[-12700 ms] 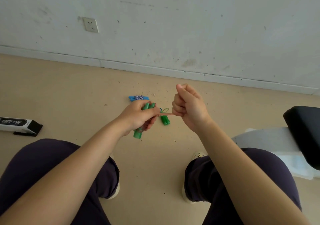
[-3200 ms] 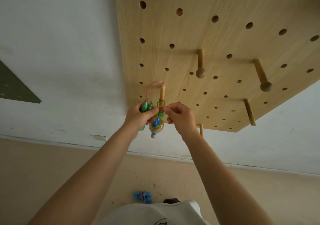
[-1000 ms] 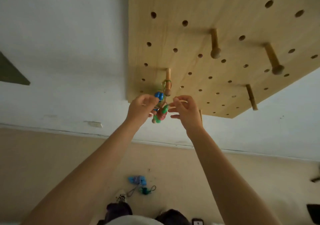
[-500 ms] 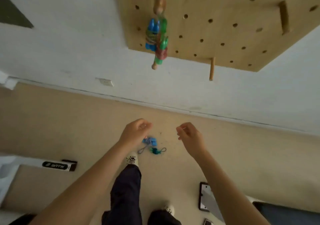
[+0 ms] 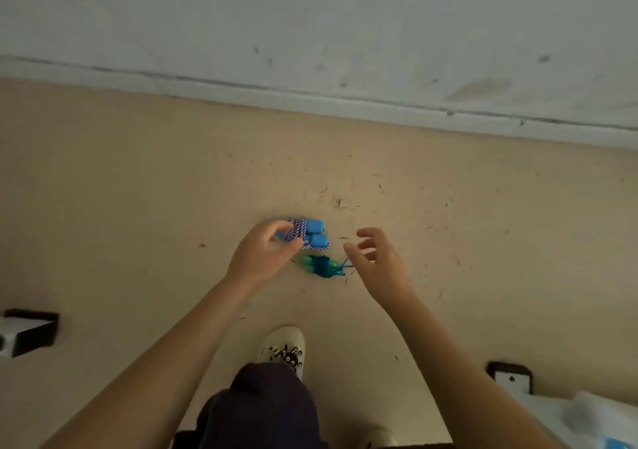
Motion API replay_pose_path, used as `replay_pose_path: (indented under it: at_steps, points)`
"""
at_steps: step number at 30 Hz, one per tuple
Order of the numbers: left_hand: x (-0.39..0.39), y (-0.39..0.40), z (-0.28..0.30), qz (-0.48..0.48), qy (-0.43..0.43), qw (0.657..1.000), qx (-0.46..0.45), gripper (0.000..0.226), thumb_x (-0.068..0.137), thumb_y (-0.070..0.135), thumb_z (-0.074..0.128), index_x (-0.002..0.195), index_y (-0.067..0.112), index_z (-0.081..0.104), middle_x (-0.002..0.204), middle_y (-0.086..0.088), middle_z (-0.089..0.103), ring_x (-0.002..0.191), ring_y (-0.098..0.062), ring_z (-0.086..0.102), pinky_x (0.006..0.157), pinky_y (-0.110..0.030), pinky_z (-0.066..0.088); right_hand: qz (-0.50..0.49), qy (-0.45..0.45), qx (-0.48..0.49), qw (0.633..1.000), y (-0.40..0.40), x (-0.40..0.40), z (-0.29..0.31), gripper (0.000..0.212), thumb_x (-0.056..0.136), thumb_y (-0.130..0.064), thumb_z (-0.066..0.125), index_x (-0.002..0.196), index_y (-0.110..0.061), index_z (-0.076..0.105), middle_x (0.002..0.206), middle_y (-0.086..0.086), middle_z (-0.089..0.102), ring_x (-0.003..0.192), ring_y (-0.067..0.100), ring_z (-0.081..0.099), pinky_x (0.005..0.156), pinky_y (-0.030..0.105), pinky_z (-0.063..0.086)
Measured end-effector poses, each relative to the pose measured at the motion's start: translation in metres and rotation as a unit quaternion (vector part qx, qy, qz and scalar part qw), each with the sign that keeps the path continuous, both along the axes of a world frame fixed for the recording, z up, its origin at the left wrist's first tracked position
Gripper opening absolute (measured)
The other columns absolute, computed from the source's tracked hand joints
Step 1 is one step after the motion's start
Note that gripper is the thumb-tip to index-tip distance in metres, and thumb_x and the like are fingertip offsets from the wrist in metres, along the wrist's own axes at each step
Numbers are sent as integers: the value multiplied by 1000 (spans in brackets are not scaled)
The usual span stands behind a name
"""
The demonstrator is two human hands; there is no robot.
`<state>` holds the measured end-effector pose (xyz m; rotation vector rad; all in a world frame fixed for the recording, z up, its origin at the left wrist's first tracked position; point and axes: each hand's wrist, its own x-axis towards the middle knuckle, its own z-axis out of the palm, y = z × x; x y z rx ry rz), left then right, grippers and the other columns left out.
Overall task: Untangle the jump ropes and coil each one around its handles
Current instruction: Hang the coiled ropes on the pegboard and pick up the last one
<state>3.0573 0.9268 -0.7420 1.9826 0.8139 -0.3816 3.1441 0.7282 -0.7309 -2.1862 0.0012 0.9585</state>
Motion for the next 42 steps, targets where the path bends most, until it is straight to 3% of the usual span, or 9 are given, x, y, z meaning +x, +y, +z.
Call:
replay_pose_path:
  at_steps: [5, 10, 15, 18, 26, 30, 32, 38, 42]
  points:
    - [13, 20, -147, -111, 20, 992, 61, 91, 66, 69, 73, 143, 31, 46, 156, -1, 36, 144, -23, 31, 116, -48, 31, 106, 66, -109, 986, 15, 6, -143, 81, 76, -61, 72, 139, -25, 37, 134, 9, 41, 112, 25, 52, 93, 38, 49]
    - [18, 31, -203, -235, 73, 952, 184, 111, 47, 86, 66, 144, 41, 36, 148, 5, 38, 135, -23, 37, 105, -49, 35, 177, 63, -139, 972, 23, 24, -202, 80, 61, -56, 85, 121, -26, 41, 116, 2, 36, 102, 26, 51, 88, 39, 50]
    - [10, 22, -201, -140, 78, 973, 165, 76, 53, 77, 77, 108, 33, 48, 105, 11, 59, 96, -16, 58, 85, -39, 41, 165, 28, -114, 979, 14, 26, -214, 59, 62, -61, 82, 102, -30, 52, 116, 3, 45, 102, 23, 51, 89, 39, 51]
    - [4, 9, -199, -77, 75, 990, 88, 76, 58, 60, 87, 108, 23, 44, 110, 1, 59, 94, -19, 59, 70, -34, 46, 164, 18, -102, 981, 13, 24, -213, 55, 63, -60, 81, 100, -28, 57, 115, 4, 47, 101, 23, 52, 91, 39, 51]
    - [-14, -33, -200, -54, 41, 993, 99, 131, 49, 57, 93, 153, 25, 19, 140, -9, 42, 126, -27, 44, 97, -44, 46, 11, -102, -79, 992, -13, 33, -194, 52, 67, -58, 80, 90, -19, 54, 98, 3, 54, 76, 12, 50, 55, 21, 35]
    - [-10, -42, -201, 3, 32, 993, 112, 117, 54, 53, 92, 146, 17, 30, 134, -9, 47, 120, -27, 48, 91, -44, 49, 76, 72, -228, 968, -23, 29, -181, 77, 67, -75, 68, 93, -5, 51, 80, 8, 67, 61, 19, 68, 53, 33, 56]
    - [-8, -44, -201, 35, 30, 995, 93, 111, 55, 49, 93, 141, 13, 34, 133, -7, 50, 117, -26, 52, 91, -44, 51, 73, 149, -196, 966, -20, 19, -186, 74, 71, -71, 70, 91, -1, 55, 81, 13, 71, 59, 25, 72, 61, 40, 62]
    - [2, -39, -189, 121, 26, 991, -57, 89, 66, 32, 92, 133, 13, 38, 121, 3, 49, 104, -15, 53, 84, -30, 42, -106, 105, 27, 988, 2, 5, -198, 46, 72, -34, 86, 102, -18, 54, 112, 15, 60, 93, 32, 67, 71, 49, 61]
    - [18, -23, -152, 160, 1, 975, -156, 77, 62, 37, 92, 125, 24, 50, 120, 3, 64, 102, -16, 64, 83, -34, 52, -93, 128, 132, 979, 15, 30, -163, 39, 77, -18, 83, 108, -15, 59, 114, 18, 61, 95, 30, 69, 76, 45, 61]
